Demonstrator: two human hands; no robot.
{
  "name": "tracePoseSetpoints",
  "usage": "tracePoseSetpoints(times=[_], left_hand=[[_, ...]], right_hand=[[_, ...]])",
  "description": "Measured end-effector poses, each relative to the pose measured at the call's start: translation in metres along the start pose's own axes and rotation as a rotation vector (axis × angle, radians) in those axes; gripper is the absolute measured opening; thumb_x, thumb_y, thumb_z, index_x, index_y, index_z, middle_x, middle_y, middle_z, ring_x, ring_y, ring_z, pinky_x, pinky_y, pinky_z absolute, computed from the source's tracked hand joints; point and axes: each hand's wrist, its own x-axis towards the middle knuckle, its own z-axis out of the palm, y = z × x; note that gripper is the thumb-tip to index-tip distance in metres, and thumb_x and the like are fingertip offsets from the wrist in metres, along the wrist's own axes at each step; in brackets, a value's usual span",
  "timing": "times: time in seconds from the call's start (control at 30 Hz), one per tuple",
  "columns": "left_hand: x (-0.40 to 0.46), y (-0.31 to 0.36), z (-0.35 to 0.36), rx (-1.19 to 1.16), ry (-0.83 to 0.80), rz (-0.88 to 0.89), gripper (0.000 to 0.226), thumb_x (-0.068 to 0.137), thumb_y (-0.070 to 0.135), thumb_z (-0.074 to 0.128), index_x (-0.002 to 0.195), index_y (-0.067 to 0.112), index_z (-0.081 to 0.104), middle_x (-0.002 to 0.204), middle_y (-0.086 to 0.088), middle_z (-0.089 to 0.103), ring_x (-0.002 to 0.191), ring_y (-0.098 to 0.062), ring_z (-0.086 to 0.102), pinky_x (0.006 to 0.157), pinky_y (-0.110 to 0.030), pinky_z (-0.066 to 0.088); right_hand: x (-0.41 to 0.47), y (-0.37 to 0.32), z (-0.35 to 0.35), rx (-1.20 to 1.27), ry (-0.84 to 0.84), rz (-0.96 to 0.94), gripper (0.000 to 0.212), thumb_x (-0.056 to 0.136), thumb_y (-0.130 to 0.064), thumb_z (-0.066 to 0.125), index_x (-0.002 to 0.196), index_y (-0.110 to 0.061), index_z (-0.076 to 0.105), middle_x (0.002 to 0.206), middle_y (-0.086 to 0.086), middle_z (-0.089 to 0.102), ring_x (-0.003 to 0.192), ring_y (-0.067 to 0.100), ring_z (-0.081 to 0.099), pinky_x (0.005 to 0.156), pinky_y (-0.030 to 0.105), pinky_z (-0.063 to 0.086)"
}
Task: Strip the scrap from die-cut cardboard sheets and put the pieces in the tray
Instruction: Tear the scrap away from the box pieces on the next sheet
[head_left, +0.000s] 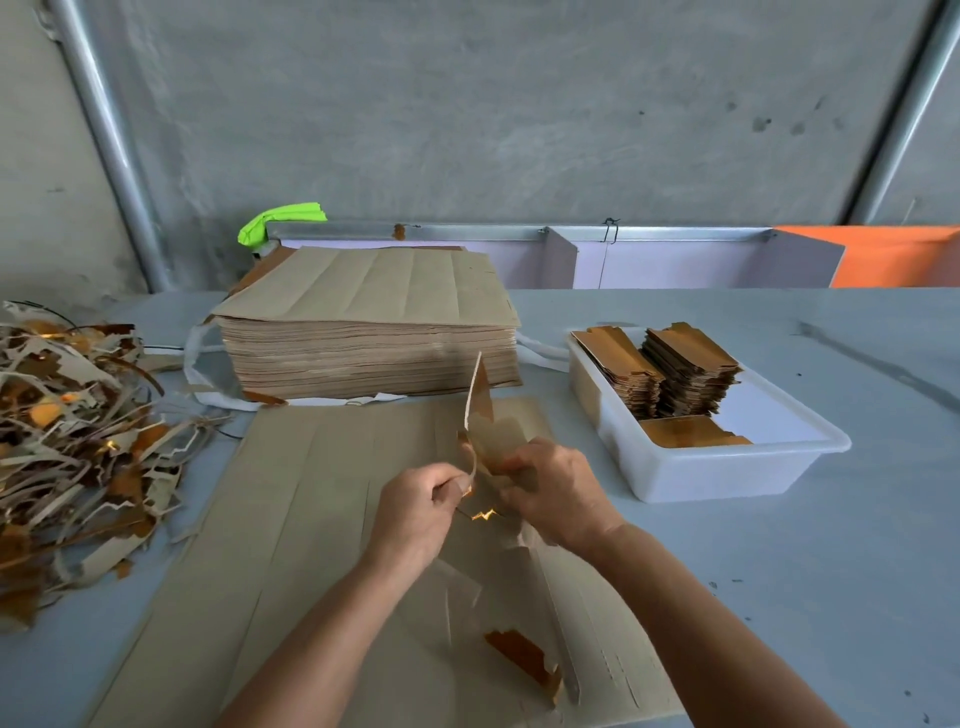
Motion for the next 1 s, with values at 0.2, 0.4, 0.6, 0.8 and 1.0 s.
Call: tracePoseSetpoints(times=[0.2, 0.4, 0.6, 0.8, 1.0], left_hand=[[-0.004, 0.010, 0.005, 0.146, -0.097, 0.150, 0.016, 0.090, 0.006, 0.054, 0.088, 0.003, 0.069, 0.091, -0.011, 0.067, 0.088, -0.027, 0.061, 0.077, -0.036, 0.043], [0.002, 0.007, 0.000, -0.014, 0.071, -0.035, 0.017, 0.083, -0.003, 0.057, 0.068, 0.002, 0.063, 0.070, -0.010, 0.064, 0.072, -0.027, 0.060, 0.064, -0.029, 0.039], [0.017, 0.013, 0.006, -0.340, 0.038, -0.198, 0.029, 0.081, -0.016, 0.050, 0.060, 0.004, 0.050, 0.078, -0.006, 0.063, 0.053, -0.014, 0.065, 0.052, -0.021, 0.048], [0.028, 0.010, 0.011, -0.245, -0.135, -0.126, 0.050, 0.076, -0.022, 0.047, 0.088, 0.026, 0.055, 0.103, -0.001, 0.062, 0.052, -0.017, 0.063, 0.046, -0.023, 0.046], [0.035, 0.011, 0.013, 0.018, -0.208, -0.108, 0.016, 0.092, 0.020, 0.056, 0.100, 0.009, 0.066, 0.089, -0.010, 0.070, 0.065, -0.020, 0.067, 0.061, -0.027, 0.053]], right_hand=[[-0.004, -0.024, 0.014, -0.166, 0.044, -0.040, 0.014, 0.084, -0.010, 0.053, 0.094, -0.003, 0.060, 0.097, 0.014, 0.055, 0.083, 0.036, 0.058, 0.068, 0.034, 0.039], [0.006, -0.009, 0.007, 0.066, 0.206, 0.287, 0.025, 0.083, -0.017, 0.054, 0.066, 0.001, 0.055, 0.070, 0.008, 0.054, 0.066, 0.023, 0.049, 0.058, 0.027, 0.035], [0.022, 0.012, 0.007, 0.072, 0.182, 0.449, 0.014, 0.085, -0.009, 0.053, 0.095, -0.007, 0.062, 0.099, 0.010, 0.064, 0.091, 0.025, 0.059, 0.083, 0.036, 0.050], [0.037, 0.006, 0.012, 0.018, 0.083, 0.416, 0.020, 0.092, -0.027, 0.051, 0.098, -0.010, 0.059, 0.095, 0.010, 0.062, 0.089, 0.029, 0.060, 0.076, 0.039, 0.052], [0.037, 0.010, -0.001, 0.249, 0.035, 0.491, 0.018, 0.080, -0.011, 0.061, 0.068, 0.003, 0.064, 0.076, 0.018, 0.062, 0.074, 0.030, 0.059, 0.065, 0.036, 0.051]])
